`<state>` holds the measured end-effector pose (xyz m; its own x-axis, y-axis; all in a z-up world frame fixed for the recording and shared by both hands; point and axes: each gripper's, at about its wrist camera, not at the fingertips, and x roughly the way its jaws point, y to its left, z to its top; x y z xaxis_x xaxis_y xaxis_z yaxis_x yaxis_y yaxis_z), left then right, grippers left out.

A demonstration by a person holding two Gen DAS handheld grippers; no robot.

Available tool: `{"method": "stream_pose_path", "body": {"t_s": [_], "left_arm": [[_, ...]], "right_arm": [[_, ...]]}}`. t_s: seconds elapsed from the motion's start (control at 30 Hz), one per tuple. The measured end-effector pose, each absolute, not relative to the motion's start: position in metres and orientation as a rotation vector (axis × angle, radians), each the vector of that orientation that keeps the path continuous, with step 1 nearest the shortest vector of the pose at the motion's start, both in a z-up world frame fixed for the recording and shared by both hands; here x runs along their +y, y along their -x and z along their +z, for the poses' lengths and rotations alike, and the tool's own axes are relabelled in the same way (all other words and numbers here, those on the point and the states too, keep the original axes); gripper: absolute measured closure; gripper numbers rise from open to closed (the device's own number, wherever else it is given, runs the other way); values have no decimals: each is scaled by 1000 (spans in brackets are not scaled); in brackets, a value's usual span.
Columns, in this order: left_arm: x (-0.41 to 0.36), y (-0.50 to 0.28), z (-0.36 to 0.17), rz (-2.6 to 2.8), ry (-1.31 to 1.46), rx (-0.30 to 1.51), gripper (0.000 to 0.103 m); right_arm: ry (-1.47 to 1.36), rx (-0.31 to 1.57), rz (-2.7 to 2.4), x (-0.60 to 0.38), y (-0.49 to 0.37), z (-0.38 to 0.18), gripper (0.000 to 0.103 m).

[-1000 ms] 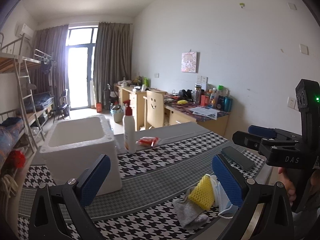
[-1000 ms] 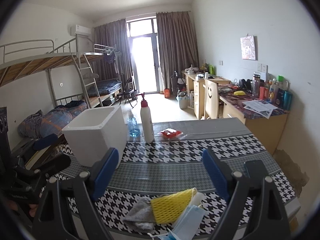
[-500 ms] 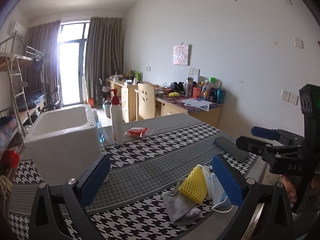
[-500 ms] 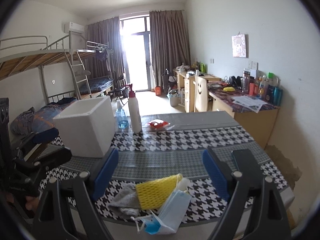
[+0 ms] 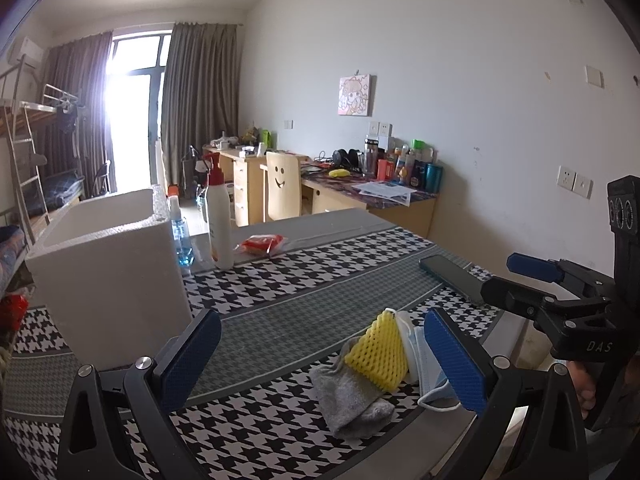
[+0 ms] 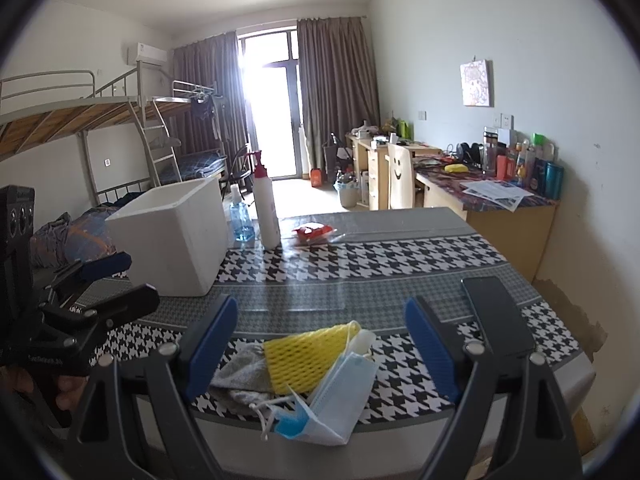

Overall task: Organize soft objects
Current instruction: 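Close the right tool on the blue face mask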

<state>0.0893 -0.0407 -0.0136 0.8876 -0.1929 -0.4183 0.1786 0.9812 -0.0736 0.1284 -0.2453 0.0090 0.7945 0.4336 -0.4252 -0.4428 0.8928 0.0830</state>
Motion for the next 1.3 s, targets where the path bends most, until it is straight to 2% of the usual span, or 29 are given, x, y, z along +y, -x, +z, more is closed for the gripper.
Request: {"method": "stream_pose_path", "body": {"t_s": [0.53, 1.07, 1.13, 1.3], "left_arm": [[-50, -101, -46, -205, 32, 523, 1], [-53, -112, -63, -198, 36, 574, 1], [-53, -114, -65, -199, 38, 586, 1], [-56, -117, -73, -219, 43, 618, 1]], "right_arm": [[48, 465, 496, -258, -113, -21, 15], [45, 564, 571, -248, -116, -64, 15], [41, 574, 573, -248, -117, -68, 19], [14, 620, 587, -249, -120, -77, 42]]}}
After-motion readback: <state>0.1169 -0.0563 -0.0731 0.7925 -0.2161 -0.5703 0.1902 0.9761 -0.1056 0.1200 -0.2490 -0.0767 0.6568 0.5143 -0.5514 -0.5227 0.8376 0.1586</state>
